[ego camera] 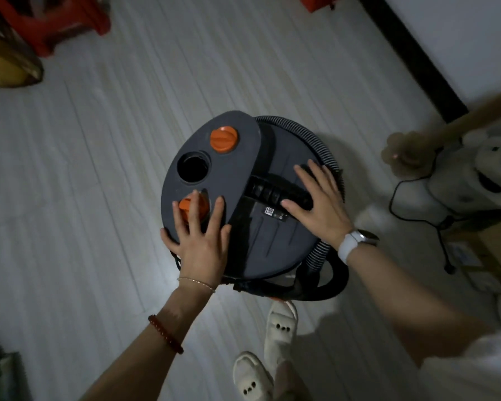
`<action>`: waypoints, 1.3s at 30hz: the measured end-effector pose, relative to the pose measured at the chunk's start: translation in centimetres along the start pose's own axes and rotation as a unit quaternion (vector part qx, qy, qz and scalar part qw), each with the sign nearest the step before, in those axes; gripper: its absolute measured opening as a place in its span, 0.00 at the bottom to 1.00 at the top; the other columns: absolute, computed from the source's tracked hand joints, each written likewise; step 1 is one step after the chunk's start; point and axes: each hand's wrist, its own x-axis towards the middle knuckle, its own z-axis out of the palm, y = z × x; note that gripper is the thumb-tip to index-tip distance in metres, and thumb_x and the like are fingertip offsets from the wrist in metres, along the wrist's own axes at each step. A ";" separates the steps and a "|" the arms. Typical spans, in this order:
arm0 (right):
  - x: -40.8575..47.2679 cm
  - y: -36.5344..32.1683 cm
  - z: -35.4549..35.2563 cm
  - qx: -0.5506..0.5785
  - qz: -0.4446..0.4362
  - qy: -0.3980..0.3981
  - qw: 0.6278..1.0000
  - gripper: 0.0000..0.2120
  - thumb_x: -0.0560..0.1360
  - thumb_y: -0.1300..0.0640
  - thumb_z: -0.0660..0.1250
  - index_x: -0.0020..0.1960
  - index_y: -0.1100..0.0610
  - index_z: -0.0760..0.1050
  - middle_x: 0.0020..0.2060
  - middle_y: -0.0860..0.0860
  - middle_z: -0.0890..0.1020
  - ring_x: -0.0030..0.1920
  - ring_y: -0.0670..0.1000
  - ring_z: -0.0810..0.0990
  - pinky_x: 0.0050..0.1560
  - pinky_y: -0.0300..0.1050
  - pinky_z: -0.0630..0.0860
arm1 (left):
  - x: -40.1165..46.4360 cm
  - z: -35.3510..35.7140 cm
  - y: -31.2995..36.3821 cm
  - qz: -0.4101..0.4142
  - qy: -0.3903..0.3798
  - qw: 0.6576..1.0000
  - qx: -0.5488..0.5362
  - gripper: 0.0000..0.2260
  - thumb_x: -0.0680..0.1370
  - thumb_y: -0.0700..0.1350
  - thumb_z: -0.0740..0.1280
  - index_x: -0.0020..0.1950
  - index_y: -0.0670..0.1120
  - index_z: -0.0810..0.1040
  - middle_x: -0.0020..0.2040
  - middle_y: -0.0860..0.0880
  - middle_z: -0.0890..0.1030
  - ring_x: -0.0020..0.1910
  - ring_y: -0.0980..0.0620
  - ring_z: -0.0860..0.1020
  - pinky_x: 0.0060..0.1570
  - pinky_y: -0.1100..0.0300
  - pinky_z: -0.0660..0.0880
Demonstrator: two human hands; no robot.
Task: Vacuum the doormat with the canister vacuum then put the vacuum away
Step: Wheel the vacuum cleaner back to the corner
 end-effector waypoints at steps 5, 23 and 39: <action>7.6 -3.5 1.2 -0.110 -0.101 -0.018 0.989 0.41 0.63 0.29 0.53 0.67 0.54 0.67 0.70 0.51 0.66 0.72 0.51 0.55 0.67 0.66 0.54 | 7.2 -0.9 -2.3 -0.028 0.003 1.000 -0.007 0.21 0.76 0.57 0.52 0.68 0.57 0.61 0.73 0.43 0.62 0.71 0.32 0.57 0.60 0.26 0.53; 31.7 -14.8 4.0 -0.181 -0.011 0.142 0.973 0.25 0.66 0.42 0.59 0.55 0.57 0.71 0.52 0.56 0.79 0.51 0.58 0.76 0.46 0.53 0.73 | 43.8 -4.9 -13.4 0.301 -0.070 0.951 0.021 0.23 0.77 0.63 0.47 0.69 0.57 0.61 0.72 0.47 0.57 0.69 0.31 0.59 0.58 0.26 0.56; 64.7 -25.8 1.7 -0.050 -0.078 0.001 0.996 0.28 0.73 0.53 0.62 0.70 0.60 0.60 0.54 0.59 0.75 0.54 0.58 0.73 0.51 0.53 0.74 | 72.8 -9.5 -18.8 0.134 -0.070 0.989 -0.012 0.30 0.77 0.47 0.64 0.67 0.70 0.48 0.75 0.55 0.48 0.74 0.35 0.42 0.67 0.31 0.47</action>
